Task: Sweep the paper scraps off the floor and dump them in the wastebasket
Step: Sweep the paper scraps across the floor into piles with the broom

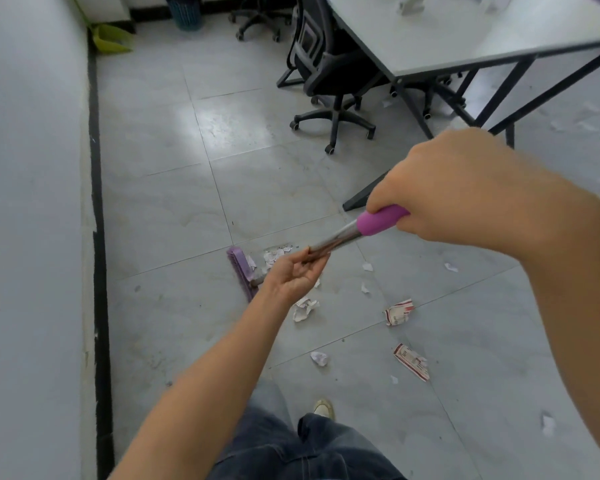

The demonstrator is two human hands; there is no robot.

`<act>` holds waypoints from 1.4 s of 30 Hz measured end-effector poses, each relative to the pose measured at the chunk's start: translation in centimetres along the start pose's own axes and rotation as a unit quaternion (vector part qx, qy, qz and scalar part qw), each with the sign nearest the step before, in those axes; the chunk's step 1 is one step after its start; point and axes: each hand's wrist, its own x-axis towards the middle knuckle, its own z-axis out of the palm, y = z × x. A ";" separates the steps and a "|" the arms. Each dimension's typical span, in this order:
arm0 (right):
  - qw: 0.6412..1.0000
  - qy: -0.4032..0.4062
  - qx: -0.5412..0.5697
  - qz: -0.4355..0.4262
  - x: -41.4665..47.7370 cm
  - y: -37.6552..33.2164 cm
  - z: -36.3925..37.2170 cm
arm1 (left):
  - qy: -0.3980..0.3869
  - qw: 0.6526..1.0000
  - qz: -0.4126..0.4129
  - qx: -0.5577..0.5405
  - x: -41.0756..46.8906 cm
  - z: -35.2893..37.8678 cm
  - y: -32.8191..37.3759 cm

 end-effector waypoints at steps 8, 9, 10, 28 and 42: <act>0.980 -0.041 0.148 0.126 6.9 -2.2 3.0 | 0.076 0.981 -0.044 0.171 3.4 -0.1 10.3; 0.974 -0.054 0.168 0.139 7.8 -2.9 3.9 | 0.091 0.976 -0.047 0.192 4.1 -0.4 11.4; 0.967 -0.068 0.190 0.154 8.7 -3.6 4.9 | 0.108 0.969 -0.047 0.217 4.9 -0.8 12.5; 0.847 -0.208 0.259 0.416 -0.6 -3.9 7.6 | 0.050 0.896 -0.247 0.367 10.0 1.2 0.8; 0.773 -0.183 0.298 0.529 -7.6 -6.2 3.3 | 0.011 0.855 -0.290 0.431 5.5 4.1 -4.0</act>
